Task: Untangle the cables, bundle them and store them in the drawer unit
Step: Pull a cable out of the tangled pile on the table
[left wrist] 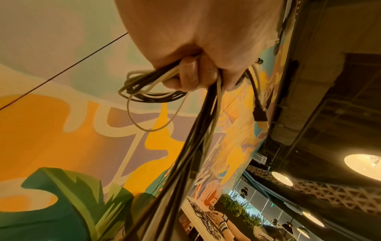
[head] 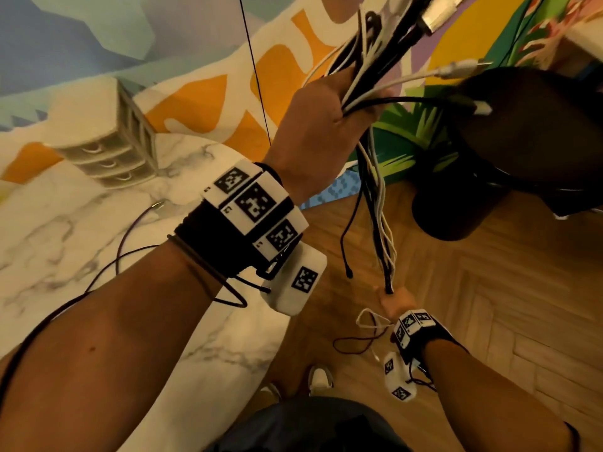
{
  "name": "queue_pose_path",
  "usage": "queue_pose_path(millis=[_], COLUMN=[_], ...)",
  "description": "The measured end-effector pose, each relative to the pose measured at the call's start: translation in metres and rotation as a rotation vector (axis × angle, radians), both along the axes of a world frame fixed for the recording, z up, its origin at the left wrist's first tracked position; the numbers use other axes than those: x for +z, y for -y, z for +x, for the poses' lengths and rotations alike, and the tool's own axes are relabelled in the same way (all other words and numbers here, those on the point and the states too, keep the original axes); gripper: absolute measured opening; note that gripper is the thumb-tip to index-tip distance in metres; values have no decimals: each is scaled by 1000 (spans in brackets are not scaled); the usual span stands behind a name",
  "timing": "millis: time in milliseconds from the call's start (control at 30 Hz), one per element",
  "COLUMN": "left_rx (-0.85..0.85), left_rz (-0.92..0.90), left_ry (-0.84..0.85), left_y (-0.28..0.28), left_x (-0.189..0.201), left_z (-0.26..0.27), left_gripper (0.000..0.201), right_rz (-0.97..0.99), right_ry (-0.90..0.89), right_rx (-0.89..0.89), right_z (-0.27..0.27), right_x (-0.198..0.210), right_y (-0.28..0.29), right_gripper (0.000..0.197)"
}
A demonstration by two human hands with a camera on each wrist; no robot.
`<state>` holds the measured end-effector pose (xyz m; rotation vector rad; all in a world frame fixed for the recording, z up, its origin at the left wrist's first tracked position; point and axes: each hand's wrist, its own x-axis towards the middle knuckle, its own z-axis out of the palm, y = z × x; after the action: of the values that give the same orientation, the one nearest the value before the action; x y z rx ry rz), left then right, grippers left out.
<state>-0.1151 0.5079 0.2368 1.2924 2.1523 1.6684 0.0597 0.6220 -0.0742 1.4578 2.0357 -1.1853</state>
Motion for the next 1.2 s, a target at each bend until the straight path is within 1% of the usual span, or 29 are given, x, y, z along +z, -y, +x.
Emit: queue_pose_path(millis=[100,200,267,300,333,367,400,433,467,533,567,600,667,700,733,767,833,900,933,1000,1067,1133,1167,1200], left_rx=[9,2,-9,-13,-14,-18,-24,-27,-29,-33,-35,-42,-62,-71,-70,-66,-15,71,107,155,134,47,-11,-56], left_rz=[40,34,12,-11,-42,-76,-110,-147,-191,-302,-349,-388,-451,-473,-487,-493,-487,-431,-375,-256,-150,-124,-114,-121], left_ry=[26,18,60,80,93,104,113,113,111,100,96,106,152,161,157,144,143,239,301,392,482,554,599,647], left_y=[-1,-2,-3,-3,-3,-3,-4,-4,-5,-4,-4,-4,-3,-2,1,4,12,18,21,22,21,17,13,10], left_x=[1,-3,-15,-22,-32,-41,-51,-60,-69,-86,-94,-101,-110,-112,-113,-111,-106,-97,-92,-80,-71,-71,-75,-83], left_z=[-1,2,6,8,12,16,20,25,29,37,40,43,49,50,49,46,34,19,13,7,12,24,31,39], left_gripper=[27,25,22,19,16,13,11,13,17,22,23,24,25,24,23,22,23,15,19,36,42,36,26,27], right_rz=[-23,12,-75,-117,-116,-73,-13,19,22,-74,-138,-180,-107,-62,-49,-39,48,172,243,332,315,231,203,186], right_ry=[13,65,46,2,-24,-64,-141,-239,-363,-609,-701,-767,-729,-704,-714,-732,-684,-587,-525,-345,-110,59,92,75], right_rx=[17,19,67,90,127,155,194,218,246,259,253,259,322,330,302,252,138,13,-10,7,59,143,198,249], right_z=[7,11,12,11,10,7,3,-3,-9,-20,-27,-32,-45,-50,-52,-53,-49,-36,-26,-8,9,18,18,16], right_x=[-23,-12,-7,-8,-11,-9,5,23,52,102,122,136,150,149,146,143,126,102,90,61,39,30,31,37], right_y=[-4,-1,-2,-4,-9,-14,-15,-14,-7,6,12,19,28,29,29,28,21,11,4,-11,-23,-27,-27,-24], right_gripper=[54,49,43,48,62,76,82,82,79,73,69,60,30,18,13,19,35,41,43,38,36,29,27,28])
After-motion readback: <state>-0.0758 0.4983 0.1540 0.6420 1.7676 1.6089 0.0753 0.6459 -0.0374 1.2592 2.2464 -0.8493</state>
